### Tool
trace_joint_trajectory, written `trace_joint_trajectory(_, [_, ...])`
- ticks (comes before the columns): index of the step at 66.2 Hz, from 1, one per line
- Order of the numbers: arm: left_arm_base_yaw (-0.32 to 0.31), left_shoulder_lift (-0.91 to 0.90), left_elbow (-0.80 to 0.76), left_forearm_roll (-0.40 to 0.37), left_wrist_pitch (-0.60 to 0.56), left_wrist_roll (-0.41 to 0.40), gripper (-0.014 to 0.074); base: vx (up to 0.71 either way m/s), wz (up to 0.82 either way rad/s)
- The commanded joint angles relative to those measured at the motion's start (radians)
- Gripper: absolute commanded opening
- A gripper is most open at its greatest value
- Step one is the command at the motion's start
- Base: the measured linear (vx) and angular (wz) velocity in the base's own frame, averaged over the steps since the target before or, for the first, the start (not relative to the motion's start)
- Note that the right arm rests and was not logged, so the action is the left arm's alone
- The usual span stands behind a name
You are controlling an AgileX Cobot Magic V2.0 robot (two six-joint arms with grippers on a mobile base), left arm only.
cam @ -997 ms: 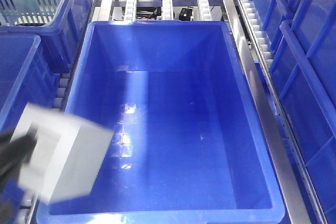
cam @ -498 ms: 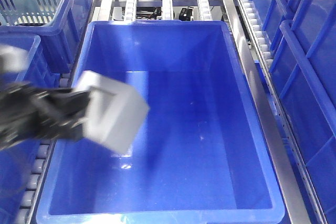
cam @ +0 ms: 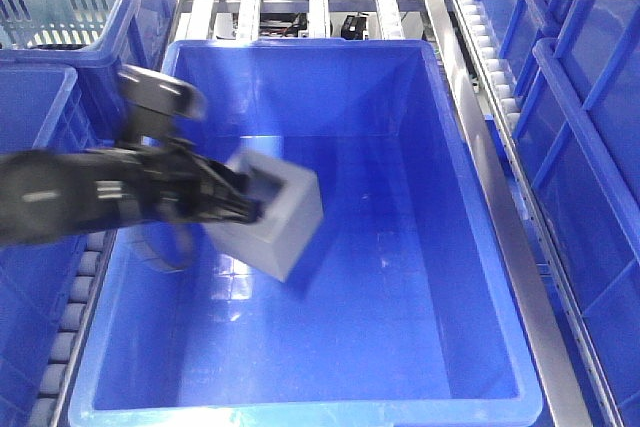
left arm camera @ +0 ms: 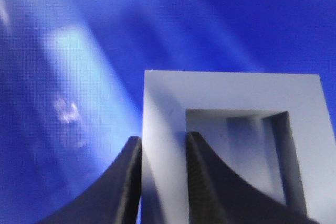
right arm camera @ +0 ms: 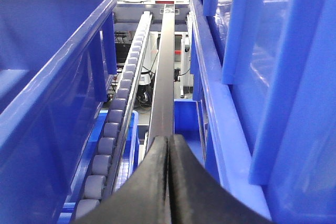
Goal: Sort gray base to blue bin
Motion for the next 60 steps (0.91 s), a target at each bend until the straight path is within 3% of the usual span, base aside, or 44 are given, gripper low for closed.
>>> trace_joint_trajectory(1, [-0.001, 0.025, -0.065, -0.014, -0.078, -0.002, 0.0035, 0.0, 0.0])
trace_joint_trajectory(28, [-0.011, 0.147, -0.106, -0.016, -0.074, -0.003, 0.005, 0.0, 0.0])
trace_joint_trajectory(37, [-0.05, 0.155, -0.106, -0.014, -0.092, 0.004, 0.0057, 0.0, 0.0])
trace_joint_trajectory(42, [-0.073, 0.155, -0.106, -0.014, -0.104, 0.046, 0.0062, 0.0, 0.0])
trace_joint_trajectory(48, [-0.091, 0.155, -0.106, -0.014, -0.114, 0.081, 0.008, 0.0, 0.0])
trace_joint_trajectory(60, [-0.09, 0.155, -0.106, -0.015, -0.115, 0.072, 0.0153, 0.0, 0.0])
